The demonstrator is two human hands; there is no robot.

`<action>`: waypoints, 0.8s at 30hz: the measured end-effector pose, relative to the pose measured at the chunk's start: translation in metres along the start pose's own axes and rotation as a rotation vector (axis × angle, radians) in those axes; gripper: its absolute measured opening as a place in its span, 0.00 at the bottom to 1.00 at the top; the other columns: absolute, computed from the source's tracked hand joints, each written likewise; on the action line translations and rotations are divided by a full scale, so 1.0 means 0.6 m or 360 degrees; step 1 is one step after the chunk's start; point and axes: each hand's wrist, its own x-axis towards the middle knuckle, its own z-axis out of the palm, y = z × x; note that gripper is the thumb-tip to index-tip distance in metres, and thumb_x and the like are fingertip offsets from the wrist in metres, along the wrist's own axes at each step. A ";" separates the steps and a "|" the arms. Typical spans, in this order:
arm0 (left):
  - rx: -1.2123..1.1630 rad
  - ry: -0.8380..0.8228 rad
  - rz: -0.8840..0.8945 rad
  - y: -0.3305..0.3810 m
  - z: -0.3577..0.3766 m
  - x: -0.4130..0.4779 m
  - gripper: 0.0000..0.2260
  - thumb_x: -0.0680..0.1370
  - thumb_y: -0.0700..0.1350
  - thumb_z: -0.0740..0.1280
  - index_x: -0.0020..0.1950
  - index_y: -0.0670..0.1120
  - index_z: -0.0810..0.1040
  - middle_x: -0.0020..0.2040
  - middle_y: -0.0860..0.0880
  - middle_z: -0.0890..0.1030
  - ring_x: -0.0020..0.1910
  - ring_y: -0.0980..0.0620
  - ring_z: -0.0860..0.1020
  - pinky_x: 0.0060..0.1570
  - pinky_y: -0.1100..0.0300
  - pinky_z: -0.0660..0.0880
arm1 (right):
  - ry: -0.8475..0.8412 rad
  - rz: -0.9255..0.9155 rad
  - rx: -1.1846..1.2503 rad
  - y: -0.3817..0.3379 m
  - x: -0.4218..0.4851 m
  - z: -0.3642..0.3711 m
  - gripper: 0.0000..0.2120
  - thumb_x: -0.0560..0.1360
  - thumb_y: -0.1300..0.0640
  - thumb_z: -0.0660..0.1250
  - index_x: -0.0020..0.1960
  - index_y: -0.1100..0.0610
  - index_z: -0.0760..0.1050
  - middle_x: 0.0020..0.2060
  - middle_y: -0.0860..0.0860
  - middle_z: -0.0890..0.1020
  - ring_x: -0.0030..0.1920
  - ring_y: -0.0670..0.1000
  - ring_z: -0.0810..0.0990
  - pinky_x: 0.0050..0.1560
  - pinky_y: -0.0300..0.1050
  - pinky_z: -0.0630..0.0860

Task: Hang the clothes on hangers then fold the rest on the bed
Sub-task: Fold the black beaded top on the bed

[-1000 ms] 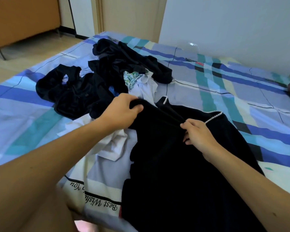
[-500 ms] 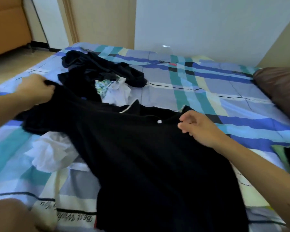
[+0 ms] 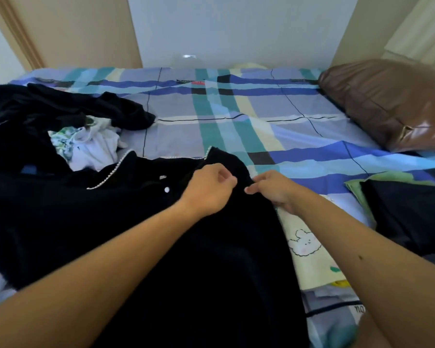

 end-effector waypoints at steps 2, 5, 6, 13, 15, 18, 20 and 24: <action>-0.0426 0.0054 -0.0283 0.002 0.032 0.033 0.16 0.76 0.60 0.68 0.53 0.48 0.79 0.48 0.49 0.82 0.47 0.49 0.81 0.51 0.50 0.81 | -0.0193 -0.0107 0.0190 -0.013 -0.013 0.003 0.10 0.76 0.67 0.67 0.55 0.64 0.82 0.50 0.61 0.86 0.48 0.56 0.84 0.60 0.55 0.78; -0.0670 0.0138 -0.0534 -0.009 0.042 0.066 0.30 0.66 0.67 0.72 0.57 0.46 0.77 0.49 0.48 0.83 0.46 0.50 0.83 0.32 0.58 0.79 | -0.0565 -0.0233 0.0280 -0.022 -0.026 0.008 0.16 0.77 0.68 0.61 0.60 0.60 0.82 0.57 0.56 0.85 0.55 0.50 0.81 0.59 0.46 0.75; -0.0579 0.0184 -0.0520 -0.020 0.041 0.074 0.25 0.68 0.61 0.74 0.54 0.44 0.79 0.45 0.48 0.83 0.42 0.50 0.82 0.29 0.60 0.76 | -0.0679 -0.0248 0.0274 -0.022 -0.026 0.008 0.17 0.77 0.68 0.60 0.61 0.60 0.82 0.58 0.54 0.85 0.56 0.48 0.80 0.59 0.43 0.73; -0.0646 0.0199 -0.0426 -0.058 0.007 0.075 0.10 0.83 0.44 0.60 0.47 0.43 0.78 0.41 0.43 0.77 0.41 0.45 0.76 0.47 0.48 0.79 | -0.0123 -0.0262 -0.0021 -0.004 0.004 -0.002 0.07 0.79 0.61 0.67 0.56 0.58 0.80 0.52 0.55 0.83 0.44 0.48 0.80 0.45 0.40 0.76; -0.0830 0.0150 -0.0470 -0.047 -0.002 0.059 0.11 0.84 0.43 0.57 0.53 0.43 0.79 0.47 0.39 0.81 0.49 0.42 0.81 0.59 0.42 0.79 | -0.0099 -0.0269 0.0056 0.002 0.019 0.009 0.12 0.77 0.54 0.72 0.59 0.54 0.77 0.54 0.53 0.81 0.51 0.50 0.80 0.52 0.45 0.77; -0.1128 0.0250 -0.0572 -0.023 -0.008 0.037 0.14 0.85 0.43 0.56 0.54 0.37 0.79 0.53 0.38 0.84 0.54 0.40 0.83 0.57 0.44 0.80 | -0.0166 -0.0277 0.0137 -0.002 0.029 0.038 0.21 0.75 0.50 0.76 0.63 0.52 0.71 0.56 0.52 0.80 0.53 0.51 0.81 0.54 0.47 0.78; -0.1323 0.0273 -0.0628 -0.010 -0.014 0.028 0.14 0.85 0.46 0.58 0.54 0.42 0.81 0.50 0.39 0.85 0.49 0.41 0.84 0.52 0.46 0.82 | -0.0207 -0.0299 0.0191 -0.009 0.031 0.058 0.22 0.74 0.51 0.76 0.62 0.52 0.69 0.54 0.55 0.82 0.51 0.53 0.83 0.52 0.49 0.80; -0.1264 0.0063 -0.0555 -0.009 -0.038 0.018 0.17 0.83 0.55 0.63 0.57 0.43 0.82 0.49 0.40 0.86 0.43 0.43 0.86 0.42 0.51 0.83 | -0.0162 -0.0379 0.0544 -0.040 0.024 0.073 0.11 0.78 0.65 0.70 0.52 0.55 0.68 0.40 0.56 0.79 0.33 0.51 0.78 0.39 0.46 0.75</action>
